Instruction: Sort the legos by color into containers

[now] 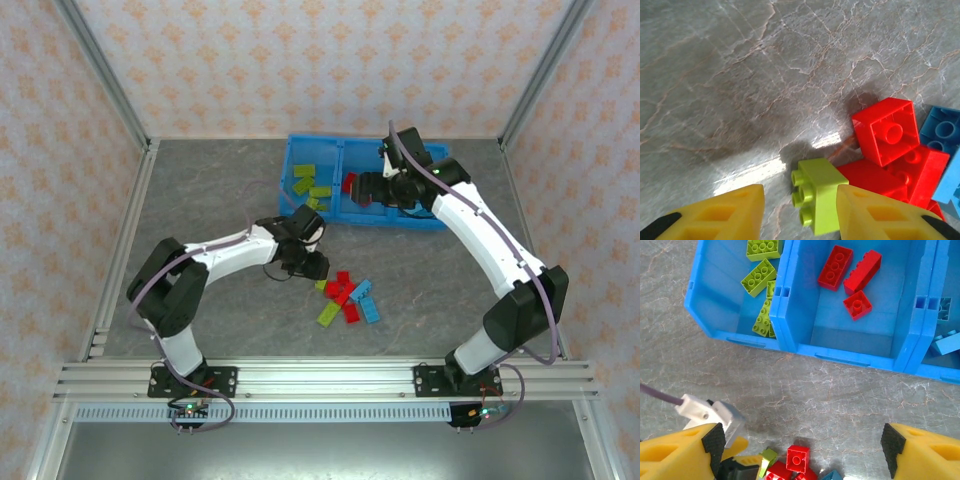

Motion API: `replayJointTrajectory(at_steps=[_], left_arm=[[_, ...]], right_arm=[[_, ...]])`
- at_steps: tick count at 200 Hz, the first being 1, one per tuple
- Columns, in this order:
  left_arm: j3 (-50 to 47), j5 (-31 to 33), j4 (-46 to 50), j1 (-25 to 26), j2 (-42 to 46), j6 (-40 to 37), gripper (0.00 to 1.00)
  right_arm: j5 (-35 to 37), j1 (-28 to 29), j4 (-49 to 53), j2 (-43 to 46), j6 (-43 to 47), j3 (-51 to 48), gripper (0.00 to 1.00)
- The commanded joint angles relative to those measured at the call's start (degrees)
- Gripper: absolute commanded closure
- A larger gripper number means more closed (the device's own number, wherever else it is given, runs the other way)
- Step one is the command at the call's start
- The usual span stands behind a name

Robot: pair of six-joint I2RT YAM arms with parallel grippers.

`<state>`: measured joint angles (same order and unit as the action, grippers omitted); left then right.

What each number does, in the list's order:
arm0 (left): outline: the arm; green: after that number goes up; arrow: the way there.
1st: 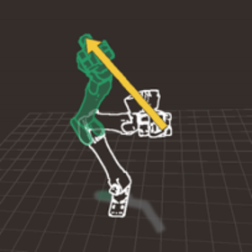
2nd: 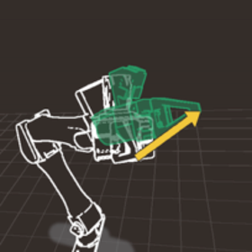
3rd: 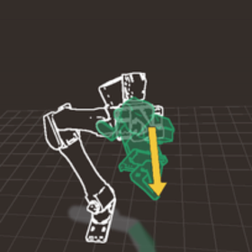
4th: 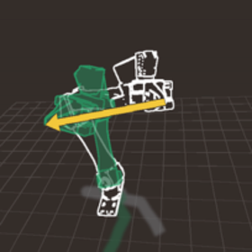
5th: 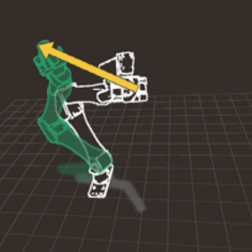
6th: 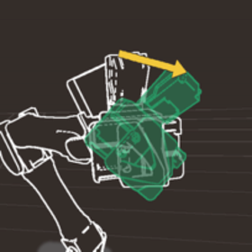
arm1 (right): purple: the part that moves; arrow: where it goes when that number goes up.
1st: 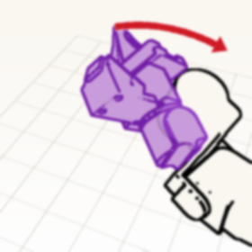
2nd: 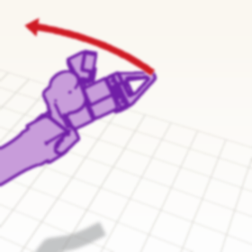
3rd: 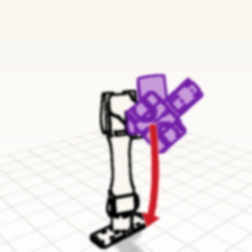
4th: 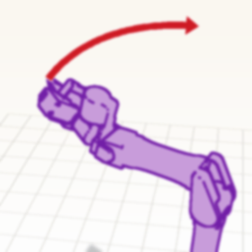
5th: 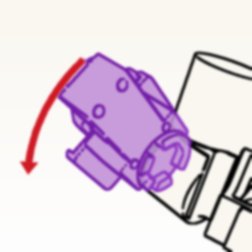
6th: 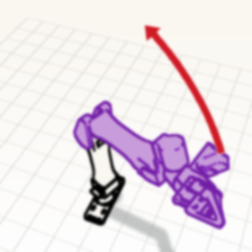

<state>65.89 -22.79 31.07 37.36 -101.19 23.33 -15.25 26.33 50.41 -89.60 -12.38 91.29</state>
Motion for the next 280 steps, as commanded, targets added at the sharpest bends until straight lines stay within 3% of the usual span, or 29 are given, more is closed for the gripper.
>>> replayJointTrajectory(at_steps=[1,50,97,114,126,162,196,246,280], left_arm=[[3.22,-3.18,2.13,-0.08,-1.79,0.95,0.57],[3.56,-5.69,4.18,0.16,-4.8,-0.63,0.57],[2.41,-2.57,5.98,0.66,-5.42,-1.77,0.56],[2.1,-0.53,6.88,0.78,-5.29,-2.49,0.58],[1.57,0.36,6.79,0.78,-4.91,-2.64,0.65],[0.66,1.43,5.76,0.78,-2.14,-2.73,0.77],[0.93,6.98,5.4,0.3,4.16,-3.08,0.84],[10.88,22.7,2.93,-1.53,9.32,-8.55,0.84],[27.46,26.64,3.6,-6.71,-2.39,-10.68,0.84]], right_arm=[[0.23,0.28,1.61,1.01,-0.19,0.47,0.16],[0.81,0.22,1.23,1.14,-0.39,-0.8,0.16],[1.05,0.22,1.18,1.05,-0.58,-1.13,0.16],[1.01,0.22,1.18,1.1,-0.57,-1.24,0.16],[0.79,0.24,1.31,1.1,-0.58,-1.3,0.16],[-9.25,0.23,1.65,0.78,1.8,-1.8,0.16],[-18.53,1.13,3.59,-0.31,3.86,-2.5,0.17],[-20.2,1.95,0.97,1.41,3.57,-4.28,0.18],[-16.87,1.91,-3.45,1.69,0.06,-6.11,0.17]])
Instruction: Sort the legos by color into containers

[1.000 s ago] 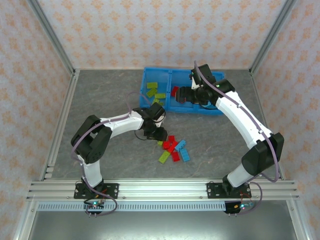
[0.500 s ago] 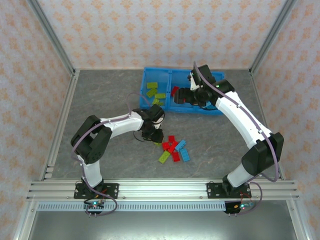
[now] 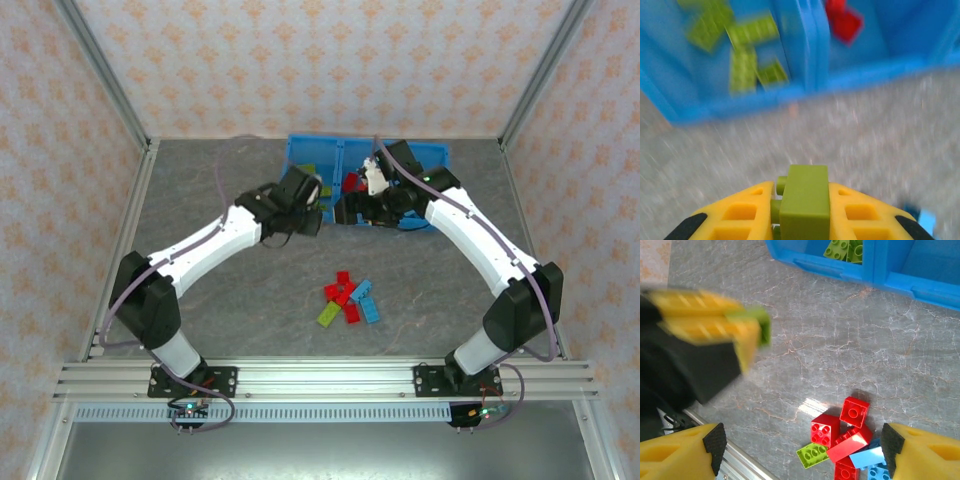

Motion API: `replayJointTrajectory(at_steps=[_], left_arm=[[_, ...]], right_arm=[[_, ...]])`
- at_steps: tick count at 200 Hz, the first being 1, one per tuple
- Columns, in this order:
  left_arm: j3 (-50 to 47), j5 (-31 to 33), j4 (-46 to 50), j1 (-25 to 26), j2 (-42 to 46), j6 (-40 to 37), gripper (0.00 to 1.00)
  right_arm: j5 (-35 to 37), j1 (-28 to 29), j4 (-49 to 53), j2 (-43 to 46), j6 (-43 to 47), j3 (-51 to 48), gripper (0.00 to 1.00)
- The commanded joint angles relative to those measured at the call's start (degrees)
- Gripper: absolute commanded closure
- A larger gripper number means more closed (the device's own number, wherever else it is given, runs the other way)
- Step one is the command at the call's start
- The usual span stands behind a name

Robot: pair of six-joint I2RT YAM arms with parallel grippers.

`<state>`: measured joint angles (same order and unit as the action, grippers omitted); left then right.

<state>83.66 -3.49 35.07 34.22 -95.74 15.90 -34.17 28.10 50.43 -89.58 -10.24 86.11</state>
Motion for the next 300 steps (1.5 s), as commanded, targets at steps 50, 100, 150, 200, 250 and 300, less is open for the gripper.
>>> replayJointTrajectory(at_steps=[50,100,150,200,250,300], left_arm=[[34.83,8.98,3.16,-7.24,-27.78,-3.41,0.79],[44.61,7.13,3.84,-8.47,-33.39,-3.85,0.6],[31.9,2.5,-1.21,-8.47,-18.51,-4.3,0.6],[1.18,-1.63,-10.87,-8.29,12.6,-11.53,0.62],[-15.49,-13.06,-4.53,-8.29,33.68,-37.48,0.54],[-31.38,-19.75,-4.7,-8.11,44.39,-52.44,0.25]], right_arm=[[6.59,0.13,-3.38,2.22,-3.71,-0.65,0.18],[8.57,0.12,-4.38,4.36,-4.89,-2.34,0.18],[13.9,0.25,-4.58,4.74,-6.56,-5.09,0.18],[19.1,4.16,-5.59,7.25,-11.53,-14.55,0.19],[19.32,11.48,-7.46,3.47,-15.78,-19.36,0.19],[19.05,13.09,-8.27,-7.79,-21.52,-15.09,0.25]])
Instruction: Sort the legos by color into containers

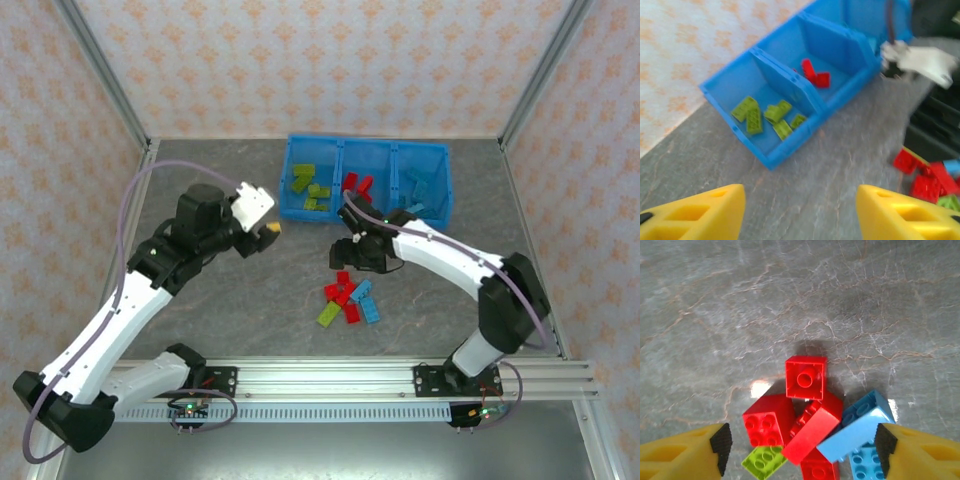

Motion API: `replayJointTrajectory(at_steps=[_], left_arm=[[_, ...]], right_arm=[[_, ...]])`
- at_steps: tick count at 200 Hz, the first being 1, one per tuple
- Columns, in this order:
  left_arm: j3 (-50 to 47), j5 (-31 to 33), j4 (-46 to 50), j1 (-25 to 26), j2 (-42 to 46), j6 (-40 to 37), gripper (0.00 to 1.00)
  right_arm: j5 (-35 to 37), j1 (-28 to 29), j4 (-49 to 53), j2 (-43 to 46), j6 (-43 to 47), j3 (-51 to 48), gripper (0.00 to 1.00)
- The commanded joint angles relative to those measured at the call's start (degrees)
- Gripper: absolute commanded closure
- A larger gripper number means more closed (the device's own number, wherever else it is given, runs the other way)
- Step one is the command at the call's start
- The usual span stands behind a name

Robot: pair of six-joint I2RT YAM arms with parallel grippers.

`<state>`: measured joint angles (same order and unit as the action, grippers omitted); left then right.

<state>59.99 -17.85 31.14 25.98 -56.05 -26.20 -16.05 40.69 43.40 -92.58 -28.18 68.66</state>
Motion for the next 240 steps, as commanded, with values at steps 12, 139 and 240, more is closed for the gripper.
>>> replayJointTrajectory(at_steps=[12,139,240], left_arm=[[-13.01,-5.25,-5.93,0.08,7.56,-8.75,0.13],[-25.62,-4.51,-16.84,0.11,10.79,-5.62,0.01],[-25.28,-7.01,-15.69,0.13,9.54,-7.47,0.0]], right_arm=[[1.29,0.72,-1.12,-7.2,-3.46,3.4,0.25],[3.64,0.97,1.78,-16.23,-4.15,7.01,0.6],[22.25,-6.0,-0.19,-5.48,1.43,18.28,0.69]])
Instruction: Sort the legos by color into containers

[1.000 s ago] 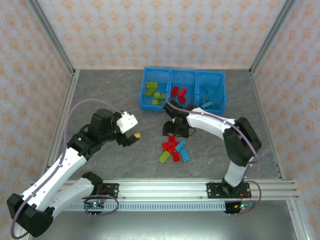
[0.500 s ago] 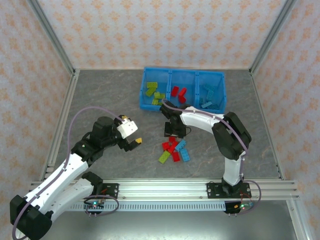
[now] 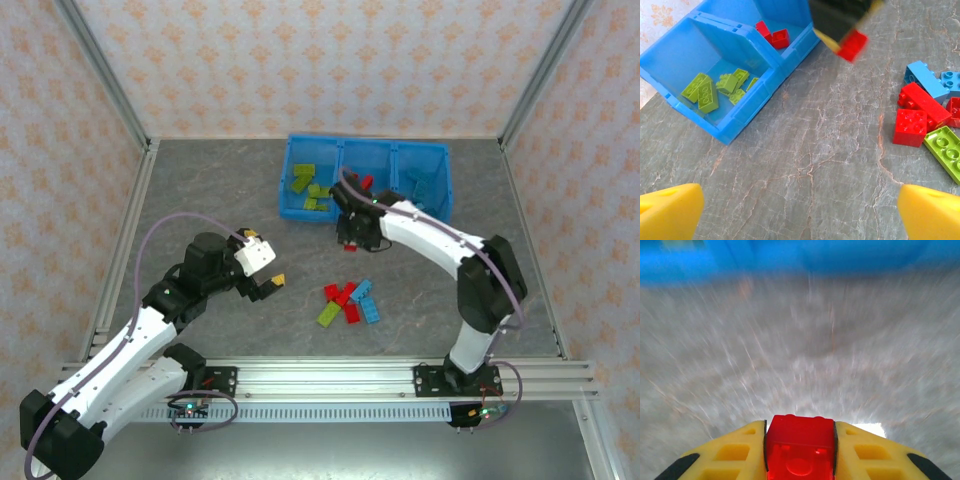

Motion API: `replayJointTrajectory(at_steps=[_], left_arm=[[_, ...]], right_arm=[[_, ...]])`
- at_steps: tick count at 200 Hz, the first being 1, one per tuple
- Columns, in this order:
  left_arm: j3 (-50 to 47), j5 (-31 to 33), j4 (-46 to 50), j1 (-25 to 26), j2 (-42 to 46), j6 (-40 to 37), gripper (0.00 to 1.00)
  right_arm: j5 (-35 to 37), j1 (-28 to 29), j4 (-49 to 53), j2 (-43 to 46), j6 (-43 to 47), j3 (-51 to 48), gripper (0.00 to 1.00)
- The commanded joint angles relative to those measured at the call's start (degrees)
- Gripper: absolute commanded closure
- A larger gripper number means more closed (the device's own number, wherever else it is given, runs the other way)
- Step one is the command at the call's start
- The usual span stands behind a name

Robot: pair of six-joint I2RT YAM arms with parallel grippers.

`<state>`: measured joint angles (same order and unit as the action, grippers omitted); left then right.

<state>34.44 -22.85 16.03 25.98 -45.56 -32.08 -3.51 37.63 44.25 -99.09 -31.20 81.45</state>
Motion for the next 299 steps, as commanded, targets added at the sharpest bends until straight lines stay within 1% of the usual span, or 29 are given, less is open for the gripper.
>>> replayJointTrajectory(at_steps=[1,18,43,66,75,81,98,114,131,143,158,176,191,207,222,239,256,274,299], left_arm=[[0.32,-2.01,-0.49,0.13,-0.98,-1.59,0.0],[0.88,-2.22,0.05,0.13,-1.93,-1.69,0.0],[0.73,-1.96,-0.18,0.13,-2.82,-1.43,0.0],[0.46,-1.4,0.04,0.18,-3.21,-1.33,0.0],[0.46,-1.09,0.23,0.21,-3.31,-1.33,0.0],[0.37,-0.69,0.08,0.16,-3.45,-1.11,0.0],[0.37,0.09,-0.2,0.2,-3.6,-0.38,0.0],[0.2,0.35,-0.74,0.17,-3.97,0.24,0.0],[0.36,0.3,-1.02,0.26,-4.68,0.67,0.0],[0.95,0.47,-0.71,0.28,-5.04,1.4,0.0],[1.55,0.59,-0.67,0.29,-5.06,2.89,0.0],[2.97,-1.69,0.97,1.09,-5.36,3.84,0.01],[5.77,-1.57,4.59,5.06,-7.1,2.63,0.01],[8.87,-1.23,7.56,9.64,-10.57,1.68,0.02],[10.95,-2.34,7.12,12.3,-14.37,3.08,0.02],[11.64,-2.38,3.64,14.36,-18.81,5.33,0.04],[13.16,-1.85,1.95,16.34,-23.94,5.48,0.05],[17.0,-1.82,4.22,17.65,-30.64,5.86,0.06],[22.62,-0.83,7.43,17.79,-39.56,8.34,0.08]], right_arm=[[9.86,-3.1,-1.11,0.84,4.68,5.75,0.69],[11.87,-6.09,-3.97,-3.37,7.53,10.18,0.69],[10.06,-9.8,-6.05,-12.4,9.79,19.04,0.69],[6.69,-11.82,-4.59,-20.61,10.56,29.03,0.67],[6.16,-12.3,-3.06,-23.28,10.39,32.86,0.64],[5.66,-12.57,-2.08,-24.75,10.25,35.28,0.61],[5.94,-13.0,0.33,-26.5,9.99,39.69,0.47],[6.48,-13.09,0.84,-25.0,10.02,39.95,0.44],[6.6,-13.08,0.55,-21.15,10.28,36.98,0.43],[5.28,-13.13,-0.22,-17.01,10.3,32.57,0.43],[2.26,-13.11,-1.74,-10.47,10.43,25.21,0.42],[-1.68,-13.04,-4.32,-1.15,10.63,14.85,0.38],[-3.55,-13.02,-5.95,6.62,11.34,6.47,0.33],[-1.51,-13.06,-5.18,13.39,11.51,0.29,0.27],[0.72,-13.09,-3.84,17.9,11.89,-2.95,0.22],[1.1,-13.1,-3.29,20.69,12.82,-5.45,0.16],[1.37,-13.09,-2.41,21.11,13.19,-5.99,0.14],[1.57,-13.08,-1.98,20.48,13.21,-5.45,0.14],[1.01,-13.1,-2.63,19.4,13.34,-4.84,0.14]])
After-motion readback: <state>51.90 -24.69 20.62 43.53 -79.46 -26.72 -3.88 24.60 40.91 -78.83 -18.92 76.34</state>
